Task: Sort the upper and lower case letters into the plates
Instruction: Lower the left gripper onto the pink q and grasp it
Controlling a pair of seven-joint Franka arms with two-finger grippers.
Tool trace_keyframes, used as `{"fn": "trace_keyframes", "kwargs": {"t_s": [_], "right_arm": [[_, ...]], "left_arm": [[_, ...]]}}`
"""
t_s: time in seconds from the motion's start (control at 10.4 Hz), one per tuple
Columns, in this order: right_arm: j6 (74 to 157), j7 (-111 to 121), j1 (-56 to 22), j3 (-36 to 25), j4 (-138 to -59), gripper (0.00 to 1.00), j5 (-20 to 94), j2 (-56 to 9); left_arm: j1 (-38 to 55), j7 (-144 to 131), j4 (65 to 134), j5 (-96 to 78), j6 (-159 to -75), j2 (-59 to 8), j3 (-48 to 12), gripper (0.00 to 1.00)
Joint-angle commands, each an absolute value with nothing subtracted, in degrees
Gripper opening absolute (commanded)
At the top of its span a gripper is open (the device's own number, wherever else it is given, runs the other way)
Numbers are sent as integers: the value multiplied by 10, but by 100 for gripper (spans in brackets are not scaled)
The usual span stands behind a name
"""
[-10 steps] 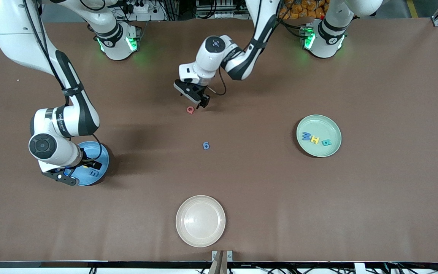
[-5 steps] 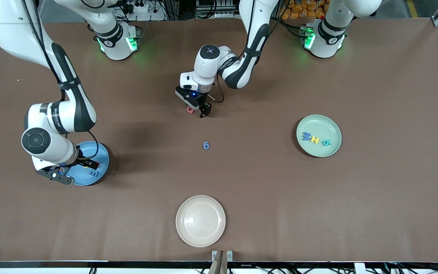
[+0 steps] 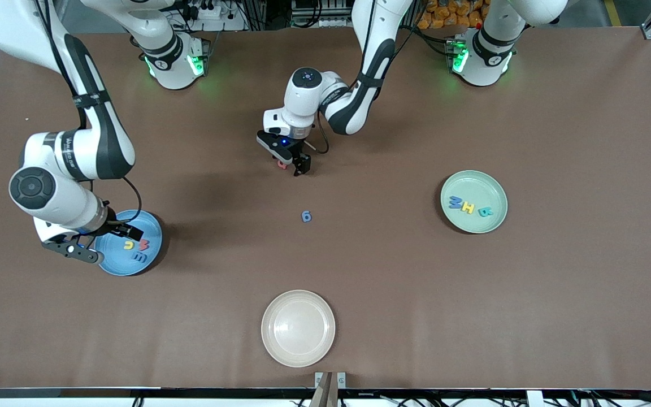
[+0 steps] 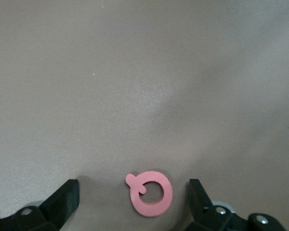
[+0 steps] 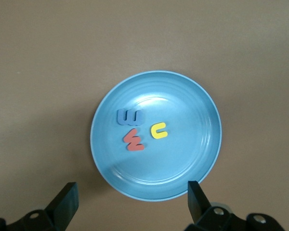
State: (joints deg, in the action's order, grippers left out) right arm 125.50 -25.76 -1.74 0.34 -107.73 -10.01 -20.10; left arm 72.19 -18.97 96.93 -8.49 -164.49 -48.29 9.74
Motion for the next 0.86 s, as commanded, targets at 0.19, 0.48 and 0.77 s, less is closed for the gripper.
{"fn": "trace_keyframes", "kwargs": {"t_s": [0.19, 0.48, 0.77], "right_arm": [[1247, -249, -21, 12, -1093, 100, -88, -165], [1252, -249, -22, 12, -1081, 100, -86, -168], [1253, -248, -30, 17, -1056, 100, -85, -173]], "left_arm": [[729, -251, 947, -62, -1607, -502, 106, 70], [728, -321, 940, 0, -1599, -500, 105, 60], [728, -338, 925, 15, -1558, -498, 101, 60]]}}
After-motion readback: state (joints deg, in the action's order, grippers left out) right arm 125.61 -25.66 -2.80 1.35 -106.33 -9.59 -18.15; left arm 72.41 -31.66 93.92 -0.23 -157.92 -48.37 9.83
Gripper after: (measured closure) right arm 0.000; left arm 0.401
